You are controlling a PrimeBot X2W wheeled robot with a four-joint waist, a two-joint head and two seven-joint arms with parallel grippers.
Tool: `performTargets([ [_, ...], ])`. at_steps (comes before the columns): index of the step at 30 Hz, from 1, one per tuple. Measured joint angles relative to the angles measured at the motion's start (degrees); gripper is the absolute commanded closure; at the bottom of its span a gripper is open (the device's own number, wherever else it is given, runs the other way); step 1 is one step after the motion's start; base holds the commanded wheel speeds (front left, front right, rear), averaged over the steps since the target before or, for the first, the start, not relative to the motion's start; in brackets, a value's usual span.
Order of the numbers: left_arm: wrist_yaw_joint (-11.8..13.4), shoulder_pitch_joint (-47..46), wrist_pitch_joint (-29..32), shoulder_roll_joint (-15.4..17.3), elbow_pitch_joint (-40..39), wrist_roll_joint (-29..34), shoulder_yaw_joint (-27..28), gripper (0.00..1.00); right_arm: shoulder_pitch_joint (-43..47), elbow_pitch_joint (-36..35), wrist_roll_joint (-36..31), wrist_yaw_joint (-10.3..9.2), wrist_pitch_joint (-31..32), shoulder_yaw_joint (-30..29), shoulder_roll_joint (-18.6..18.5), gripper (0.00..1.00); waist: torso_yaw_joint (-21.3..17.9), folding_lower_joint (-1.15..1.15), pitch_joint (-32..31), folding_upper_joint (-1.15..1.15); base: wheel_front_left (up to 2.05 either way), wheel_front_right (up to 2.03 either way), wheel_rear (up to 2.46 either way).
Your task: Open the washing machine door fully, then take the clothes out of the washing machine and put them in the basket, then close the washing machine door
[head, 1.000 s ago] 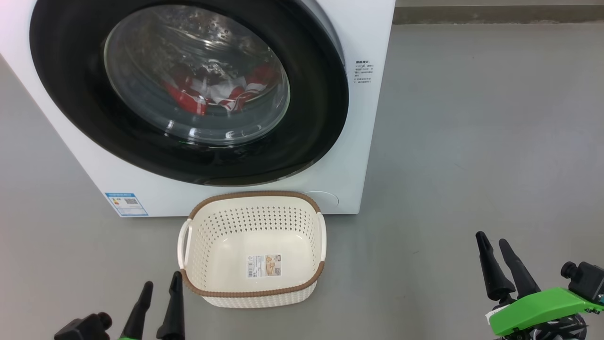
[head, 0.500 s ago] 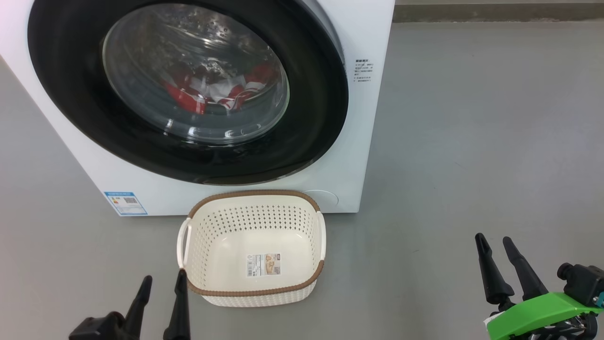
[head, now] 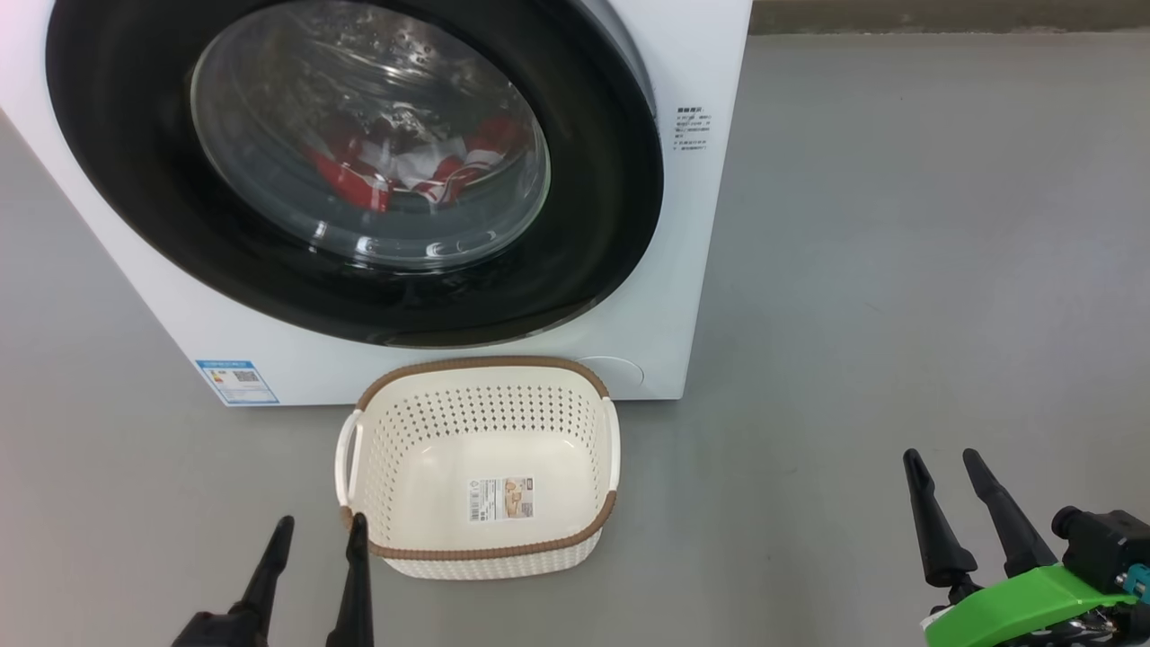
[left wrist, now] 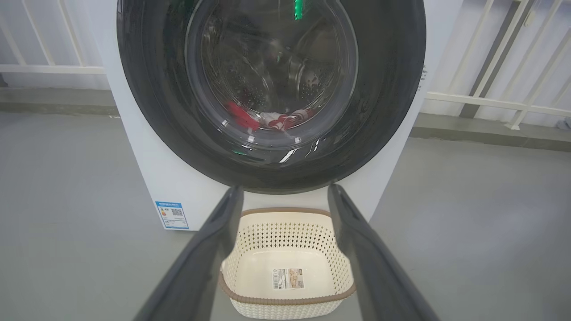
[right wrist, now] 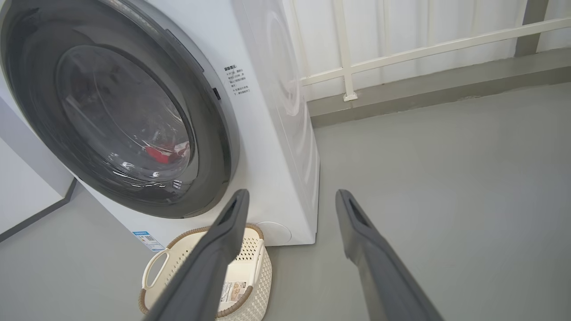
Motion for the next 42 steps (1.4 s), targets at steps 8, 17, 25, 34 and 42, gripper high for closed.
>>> performTargets([
  [8,0.0,0.1,-1.3,-0.3,-0.4,2.9,0.4,0.0,1.2,-0.4,-4.0,0.0,-1.0,-1.5,0.2,0.0,0.0,0.0,0.1,0.0,0.0,0.0,0.0],
  [17,-0.6,1.4,-2.7,-0.5,-0.8,9.4,1.2,0.0,2.7,-1.0,-9.3,0.0,-2.5,-2.3,0.3,0.0,-0.4,0.0,-0.1,0.0,0.0,0.0,0.0],
  [25,-1.2,1.5,-3.8,-1.1,-1.6,14.5,1.7,0.0,2.7,-1.8,-13.2,0.0,-3.7,-2.3,0.2,0.0,-0.4,0.0,-0.2,0.0,0.0,0.0,0.0],
  [34,-4.2,2.3,-3.8,-2.4,-0.7,14.1,3.7,0.0,3.3,-2.0,-13.2,0.0,-3.8,-3.2,0.4,0.0,-0.2,0.0,-0.3,0.0,0.0,0.0,0.0],
  [42,-5.7,2.3,-3.8,-3.1,-0.4,14.2,4.6,0.0,3.3,-2.1,-13.2,0.0,-3.8,-3.6,0.9,0.0,-0.5,0.0,0.1,0.0,0.0,0.0,0.0],
])
